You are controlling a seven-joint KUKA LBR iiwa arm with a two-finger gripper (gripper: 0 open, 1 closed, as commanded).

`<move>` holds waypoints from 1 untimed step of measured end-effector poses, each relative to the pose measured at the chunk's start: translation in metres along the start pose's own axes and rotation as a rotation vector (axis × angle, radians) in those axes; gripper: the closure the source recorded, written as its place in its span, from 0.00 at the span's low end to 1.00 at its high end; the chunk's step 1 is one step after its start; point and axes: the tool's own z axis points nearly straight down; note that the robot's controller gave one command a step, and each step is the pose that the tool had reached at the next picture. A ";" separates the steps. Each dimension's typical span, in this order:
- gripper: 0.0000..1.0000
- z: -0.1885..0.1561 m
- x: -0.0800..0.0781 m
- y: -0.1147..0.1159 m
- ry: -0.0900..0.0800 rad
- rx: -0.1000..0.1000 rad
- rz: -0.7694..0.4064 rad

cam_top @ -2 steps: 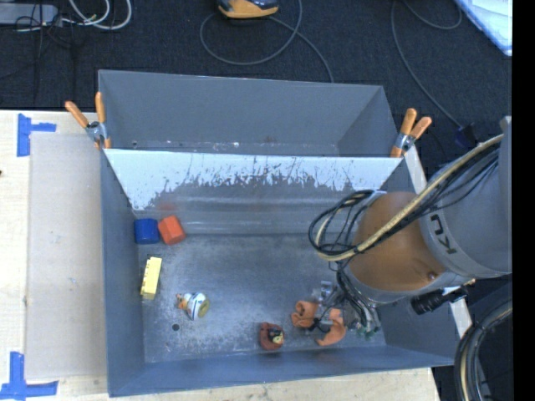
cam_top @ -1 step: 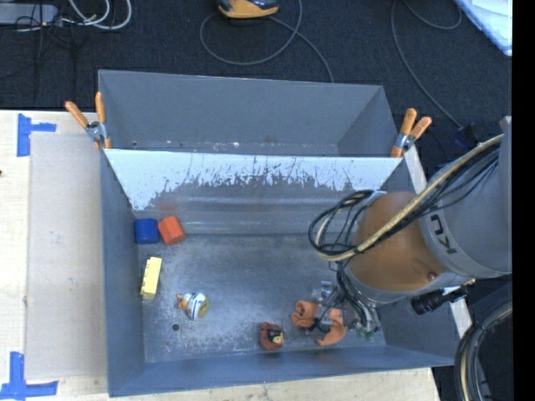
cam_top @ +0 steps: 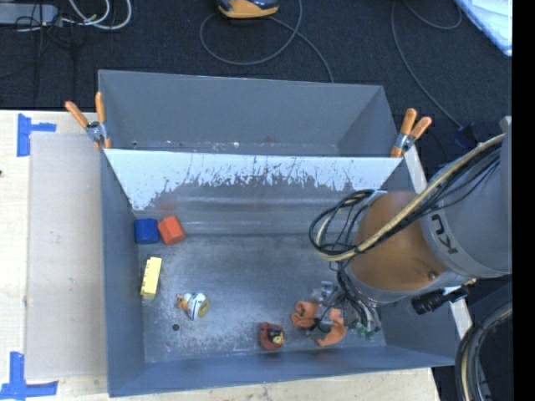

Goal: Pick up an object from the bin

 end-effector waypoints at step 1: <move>1.00 -0.015 0.002 0.000 0.008 0.001 0.000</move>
Offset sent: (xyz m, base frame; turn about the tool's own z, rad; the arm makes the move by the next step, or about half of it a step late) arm 0.0000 -0.0002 0.1059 0.0000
